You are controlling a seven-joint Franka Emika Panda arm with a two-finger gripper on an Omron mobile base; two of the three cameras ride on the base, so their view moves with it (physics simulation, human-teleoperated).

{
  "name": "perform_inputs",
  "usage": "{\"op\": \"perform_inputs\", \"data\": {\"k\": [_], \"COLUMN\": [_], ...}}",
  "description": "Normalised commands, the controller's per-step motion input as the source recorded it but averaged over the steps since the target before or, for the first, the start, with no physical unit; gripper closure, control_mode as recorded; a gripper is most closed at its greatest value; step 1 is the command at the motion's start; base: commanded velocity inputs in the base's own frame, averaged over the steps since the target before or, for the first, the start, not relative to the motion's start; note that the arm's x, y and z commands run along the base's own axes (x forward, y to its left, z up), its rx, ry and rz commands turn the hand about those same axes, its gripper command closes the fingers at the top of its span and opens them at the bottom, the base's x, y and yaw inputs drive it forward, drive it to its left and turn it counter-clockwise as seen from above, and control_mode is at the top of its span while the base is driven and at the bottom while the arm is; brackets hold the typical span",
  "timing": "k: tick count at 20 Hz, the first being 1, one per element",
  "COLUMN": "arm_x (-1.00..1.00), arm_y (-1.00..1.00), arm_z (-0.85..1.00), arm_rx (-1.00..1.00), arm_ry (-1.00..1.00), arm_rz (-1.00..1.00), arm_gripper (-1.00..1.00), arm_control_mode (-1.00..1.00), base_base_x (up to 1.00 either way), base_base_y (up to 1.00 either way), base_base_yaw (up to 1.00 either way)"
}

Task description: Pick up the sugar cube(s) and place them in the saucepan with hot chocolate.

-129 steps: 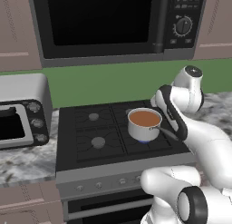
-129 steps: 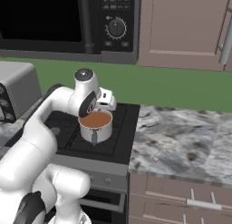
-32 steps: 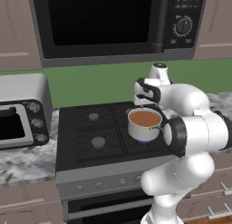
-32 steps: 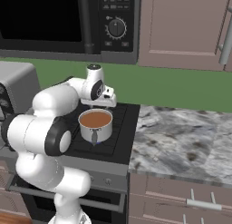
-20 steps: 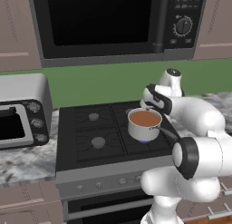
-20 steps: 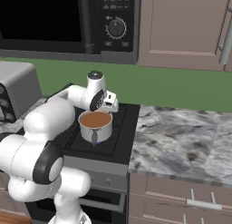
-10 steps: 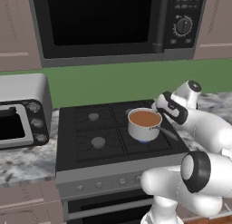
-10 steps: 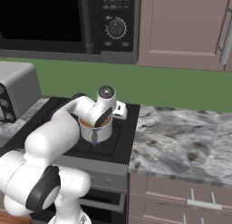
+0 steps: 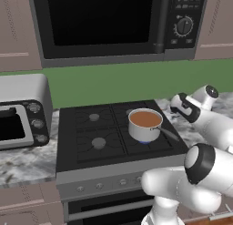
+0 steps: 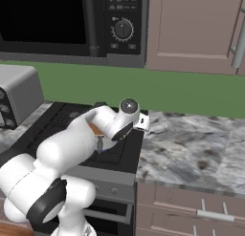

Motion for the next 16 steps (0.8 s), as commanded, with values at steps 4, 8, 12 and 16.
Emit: {"op": "perform_inputs", "data": {"k": [4, 8, 12, 16], "arm_x": [-0.19, -0.21, -0.15, -0.21], "arm_y": [-0.64, -0.43, -0.15, 0.00], "arm_z": [0.01, 0.00, -0.01, 0.00], "arm_rx": [-0.01, -0.09, -0.13, -0.23], "arm_ry": [-0.03, 0.00, 0.00, 0.07], "arm_rz": [-0.15, -0.20, -0.21, -0.21], "arm_gripper": [-1.00, -1.00, -1.00, -1.00], "arm_control_mode": [-1.00, -1.00, -1.00, -1.00], "base_base_x": [0.00, 0.00, 0.00, 0.00], "base_base_y": [0.00, 0.00, 0.00, 0.00], "base_base_yaw": [0.00, 0.00, 0.00, 0.00]}}
